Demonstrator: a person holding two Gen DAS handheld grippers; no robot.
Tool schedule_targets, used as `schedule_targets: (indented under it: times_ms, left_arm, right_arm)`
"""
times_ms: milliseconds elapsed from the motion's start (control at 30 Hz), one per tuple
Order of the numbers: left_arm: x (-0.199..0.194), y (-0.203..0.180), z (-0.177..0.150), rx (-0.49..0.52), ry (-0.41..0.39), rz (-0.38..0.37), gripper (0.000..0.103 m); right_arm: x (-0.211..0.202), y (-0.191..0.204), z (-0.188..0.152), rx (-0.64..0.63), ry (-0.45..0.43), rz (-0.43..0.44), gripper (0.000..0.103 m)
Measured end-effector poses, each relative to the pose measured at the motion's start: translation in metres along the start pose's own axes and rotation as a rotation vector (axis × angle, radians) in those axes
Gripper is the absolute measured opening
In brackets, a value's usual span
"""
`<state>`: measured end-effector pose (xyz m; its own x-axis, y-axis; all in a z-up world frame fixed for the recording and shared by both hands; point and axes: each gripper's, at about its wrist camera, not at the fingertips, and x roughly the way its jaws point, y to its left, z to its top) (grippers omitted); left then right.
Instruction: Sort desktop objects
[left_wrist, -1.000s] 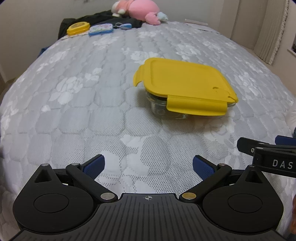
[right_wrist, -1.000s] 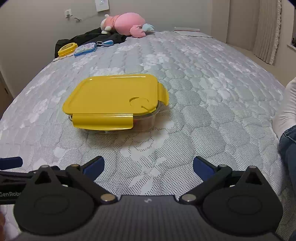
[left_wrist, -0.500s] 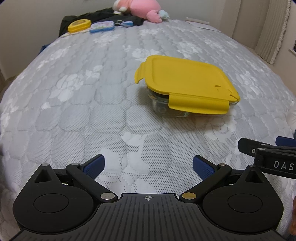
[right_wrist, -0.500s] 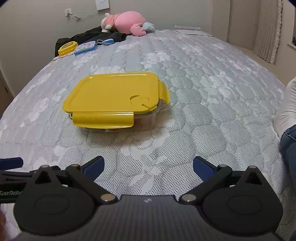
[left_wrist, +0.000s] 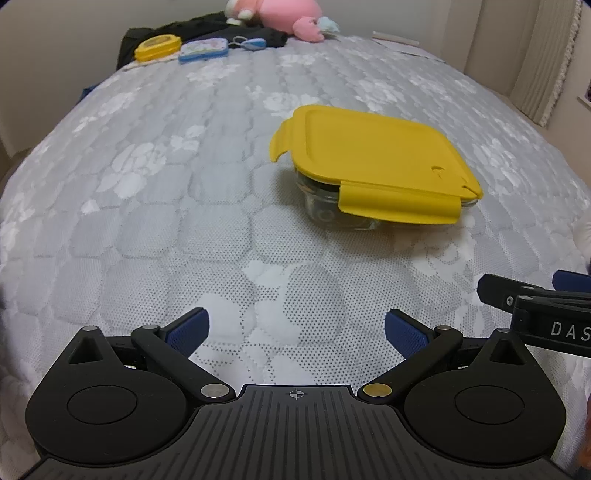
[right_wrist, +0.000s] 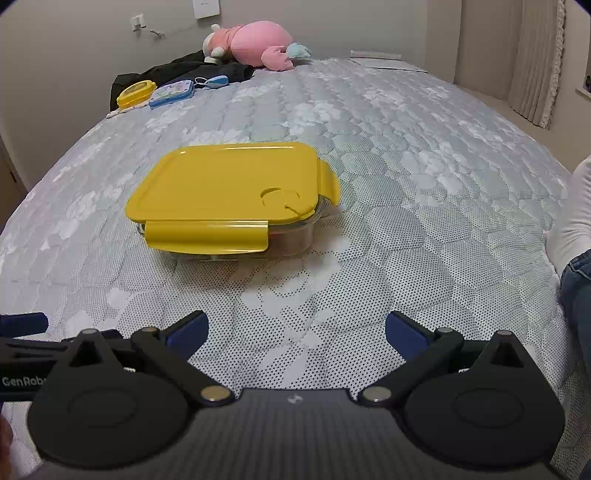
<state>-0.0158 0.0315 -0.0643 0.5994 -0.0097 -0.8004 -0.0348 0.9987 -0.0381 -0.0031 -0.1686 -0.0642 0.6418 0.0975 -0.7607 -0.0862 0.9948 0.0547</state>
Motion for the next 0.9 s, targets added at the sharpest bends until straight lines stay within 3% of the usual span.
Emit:
schedule_targets:
  times_ms: [167,400,500,633,700,800,900]
  left_arm:
    - [0.001,0.001,0.0,-0.011,0.007,-0.013,0.103]
    - [0.014,0.015,0.004,-0.105,0.042,-0.044,0.103]
    - [0.021,0.023,0.014,-0.084,0.043,-0.007,0.103]
    - [0.041,0.036,0.034,-0.011,0.041,0.099,0.103]
    - [0.055,0.05,0.045,0.002,-0.005,0.133,0.103]
    - [0.092,0.076,0.075,-0.065,-0.052,0.212,0.103]
    - [0.145,0.092,0.118,-0.112,-0.058,0.213,0.103]
  right_arm:
    - [0.0,0.0,0.0,0.0,-0.003,-0.001,0.103]
    - [0.004,-0.002,0.003,0.014,0.014,-0.012,0.103]
    - [0.007,-0.008,0.009,-0.017,0.0,-0.035,0.103]
    - [0.024,-0.026,0.017,-0.155,-0.051,-0.104,0.103]
    - [0.044,-0.043,0.023,-0.161,-0.04,-0.124,0.103]
    - [0.083,-0.07,0.042,-0.063,-0.053,-0.189,0.103]
    - [0.127,-0.094,0.07,0.071,-0.169,-0.192,0.103]
